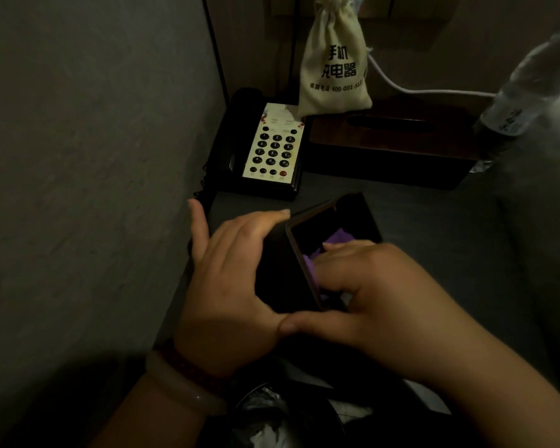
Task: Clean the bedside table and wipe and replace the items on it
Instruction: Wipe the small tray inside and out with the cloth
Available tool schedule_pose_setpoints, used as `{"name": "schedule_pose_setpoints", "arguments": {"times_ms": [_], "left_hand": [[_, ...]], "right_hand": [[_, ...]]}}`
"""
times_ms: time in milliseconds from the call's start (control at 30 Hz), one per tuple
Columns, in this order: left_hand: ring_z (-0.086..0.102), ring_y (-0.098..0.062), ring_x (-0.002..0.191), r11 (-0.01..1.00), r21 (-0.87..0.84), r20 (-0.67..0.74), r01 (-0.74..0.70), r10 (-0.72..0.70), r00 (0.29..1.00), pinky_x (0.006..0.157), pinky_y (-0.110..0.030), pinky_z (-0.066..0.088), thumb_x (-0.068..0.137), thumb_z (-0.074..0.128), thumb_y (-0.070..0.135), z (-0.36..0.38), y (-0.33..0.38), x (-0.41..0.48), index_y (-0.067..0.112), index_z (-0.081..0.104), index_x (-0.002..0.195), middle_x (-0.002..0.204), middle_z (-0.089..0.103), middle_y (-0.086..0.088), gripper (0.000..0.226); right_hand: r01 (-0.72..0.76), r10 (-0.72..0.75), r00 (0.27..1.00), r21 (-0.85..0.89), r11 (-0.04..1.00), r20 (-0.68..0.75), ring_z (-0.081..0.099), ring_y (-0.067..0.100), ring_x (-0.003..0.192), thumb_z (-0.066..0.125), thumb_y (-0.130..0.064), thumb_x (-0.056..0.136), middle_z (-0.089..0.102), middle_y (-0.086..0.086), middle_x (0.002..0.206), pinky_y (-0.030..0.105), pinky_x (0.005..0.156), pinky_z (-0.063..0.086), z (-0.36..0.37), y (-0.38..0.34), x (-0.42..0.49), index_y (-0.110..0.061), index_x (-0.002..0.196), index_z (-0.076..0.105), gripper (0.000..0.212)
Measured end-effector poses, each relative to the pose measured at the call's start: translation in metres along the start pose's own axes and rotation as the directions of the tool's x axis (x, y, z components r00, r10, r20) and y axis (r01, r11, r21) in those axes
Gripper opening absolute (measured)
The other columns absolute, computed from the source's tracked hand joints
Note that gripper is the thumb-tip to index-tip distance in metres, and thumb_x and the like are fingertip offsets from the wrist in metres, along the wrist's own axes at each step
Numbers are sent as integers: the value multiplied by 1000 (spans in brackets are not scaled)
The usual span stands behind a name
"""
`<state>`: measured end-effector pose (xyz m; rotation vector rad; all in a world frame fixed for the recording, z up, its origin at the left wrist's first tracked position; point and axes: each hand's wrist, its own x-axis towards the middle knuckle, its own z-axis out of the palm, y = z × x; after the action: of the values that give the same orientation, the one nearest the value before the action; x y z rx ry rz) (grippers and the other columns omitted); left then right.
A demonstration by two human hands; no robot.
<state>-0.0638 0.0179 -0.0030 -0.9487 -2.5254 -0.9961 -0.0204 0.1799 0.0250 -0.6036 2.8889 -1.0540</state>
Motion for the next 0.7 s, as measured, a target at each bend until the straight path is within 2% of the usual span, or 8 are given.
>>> {"name": "schedule_pose_setpoints", "arguments": {"times_ms": [100,233,333,433,500,533,600,700], "left_hand": [[50,-4,118,1000,-11,-14,-5,5,1000,117,-47,-8,69,51,74,-3,3,4,12,51,126,117,56,9,84],[49,-2,120,998,19,2,-60,60,998,116,-52,-8,74,41,77,-5,4,6,9,51,127,122,56,8,86],[49,-3,120,998,13,-23,-54,54,998,116,-48,-9,67,52,72,-4,0,4,10,50,126,123,55,9,85],[49,-2,119,998,52,-38,-42,44,998,116,-45,-11,60,62,59,-6,-8,3,13,52,123,121,53,13,79],[50,-3,118,995,91,-48,-46,50,998,116,-47,-11,60,62,57,-9,-12,3,12,54,123,121,54,12,77],[50,-4,117,993,107,-49,-56,62,997,116,-48,-10,61,62,59,-10,-13,3,11,54,123,120,54,11,79],[51,-5,116,987,138,-44,-88,95,995,116,-51,-9,60,60,64,-11,-14,2,8,55,123,120,54,9,85],[48,-3,117,983,137,-44,-122,130,991,116,-54,-7,59,60,66,-11,-11,0,5,54,123,121,53,9,89]], "right_hand": [[27,-31,997,-58,998,-65,59,9,67,63,-58,70,62,-4,64,33,71,44,-6,-2,0,-16,66,65,42],[38,-50,983,-68,997,-179,49,3,69,74,-51,65,51,-13,68,23,72,39,-6,-7,-1,-24,66,50,37],[17,-28,993,-95,995,-113,56,7,81,65,-56,70,59,-10,80,25,87,39,-2,-9,0,-20,77,60,38],[-3,5,1000,-61,998,24,50,0,112,54,-67,75,58,-15,112,24,112,20,3,-14,0,-28,101,64,48],[1,0,999,-18,1000,49,39,-4,124,49,-66,79,48,-21,126,22,115,10,6,-16,0,-35,109,62,45],[12,-11,999,-18,1000,51,41,-2,123,48,-62,82,49,-20,125,22,114,12,7,-14,0,-34,107,63,40],[39,-37,998,-38,999,51,55,6,105,51,-51,84,60,-10,105,28,108,28,8,-11,3,-24,91,67,32],[59,-58,998,-79,995,14,57,9,76,57,-46,77,59,-7,76,34,79,45,1,-8,4,-15,68,63,33]]}}
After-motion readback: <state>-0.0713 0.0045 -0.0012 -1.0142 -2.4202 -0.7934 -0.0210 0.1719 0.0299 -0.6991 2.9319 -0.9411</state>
